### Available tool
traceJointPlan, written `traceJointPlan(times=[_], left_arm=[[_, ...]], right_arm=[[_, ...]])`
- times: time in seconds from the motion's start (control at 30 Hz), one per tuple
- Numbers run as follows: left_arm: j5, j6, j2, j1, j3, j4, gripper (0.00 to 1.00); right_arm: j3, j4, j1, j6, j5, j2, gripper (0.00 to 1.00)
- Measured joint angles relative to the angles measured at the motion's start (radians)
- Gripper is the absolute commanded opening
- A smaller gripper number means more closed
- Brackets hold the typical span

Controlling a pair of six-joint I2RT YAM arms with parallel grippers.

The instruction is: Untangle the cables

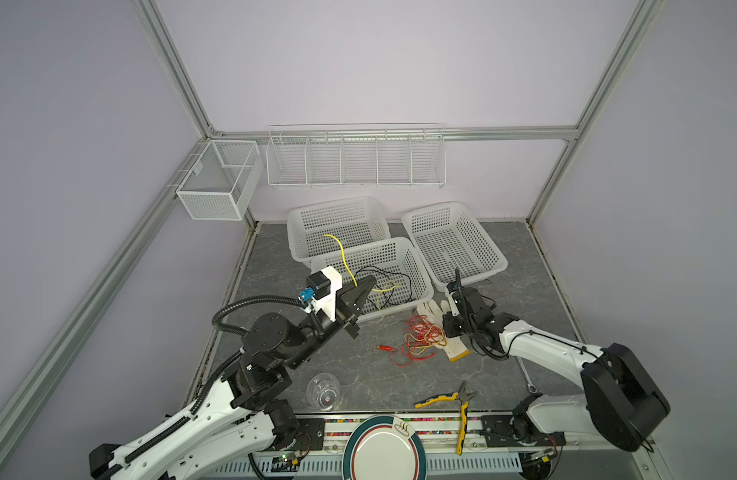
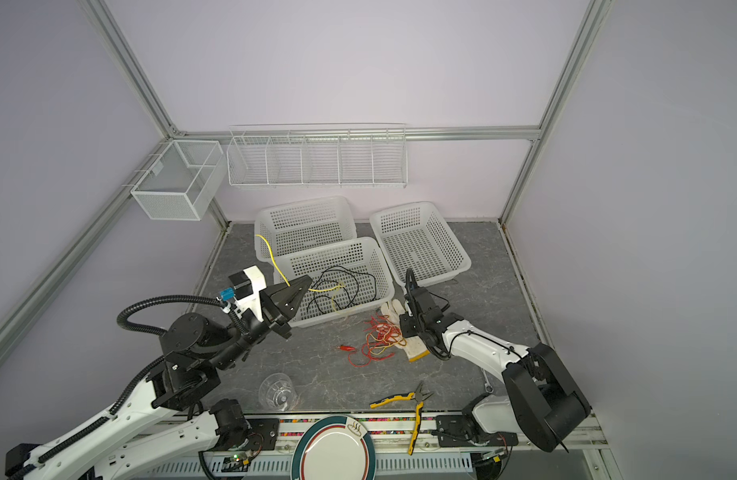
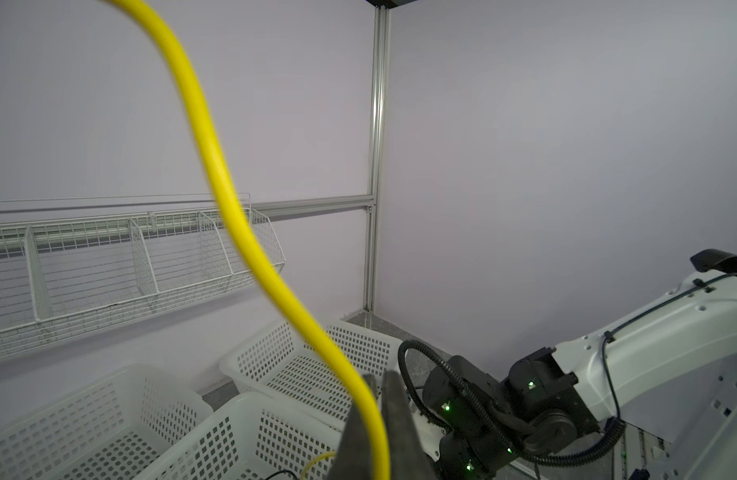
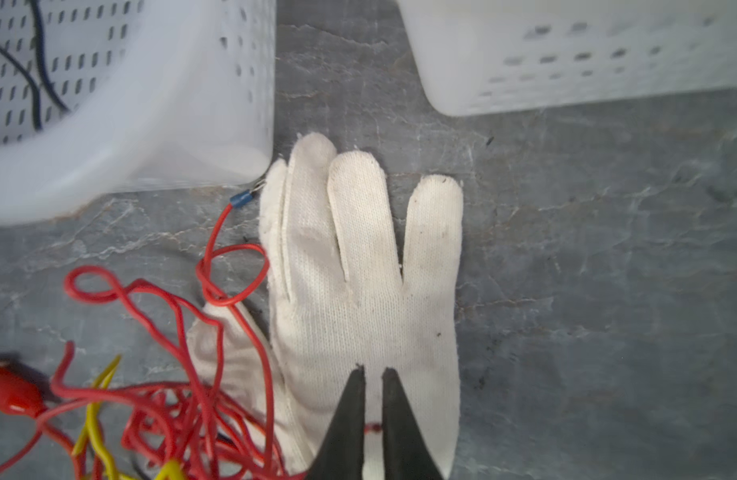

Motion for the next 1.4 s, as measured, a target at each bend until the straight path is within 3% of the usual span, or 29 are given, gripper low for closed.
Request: traceJointPlan(times=[0.23, 0.43, 0.7, 0.87, 1.07, 1.23, 1.4], left_arm=[[-0.001, 0.000, 0.023, 0.000, 0.000, 0.002, 0.00], [-0.010, -0.009, 0.077, 0.000, 0.000, 0.006, 0.00], [-0.028, -0.039, 0.158, 0.001, 0.004, 0.000, 0.00], [-0.029, -0.074, 0.202, 0.016, 0.010, -0.002, 0.00], [-0.002, -0.130, 0.274, 0.053, 0.034, -0.014, 0.00], [0.046, -0.170, 0.312, 0.072, 0.055, -0.024, 0.00], [0.110, -0.209, 0.317, 0.100, 0.058, -0.023, 0.00]], right_arm=[[0.066, -0.082, 0.002, -0.048, -0.019, -0.152, 0.45], [0.079, -0.106, 0.004, -0.114, -0.075, -0.305, 0.52], [0.131, -0.102, 0.034, -0.206, -0.279, -0.432, 0.62], [0.204, -0.097, 0.098, -0.264, -0.376, -0.437, 0.72], [0.284, -0.095, 0.170, -0.335, -0.404, -0.388, 0.79], [0.329, -0.077, 0.217, -0.384, -0.404, -0.286, 0.78], [0.360, -0.038, 0.225, -0.406, -0.370, -0.184, 0.68]])
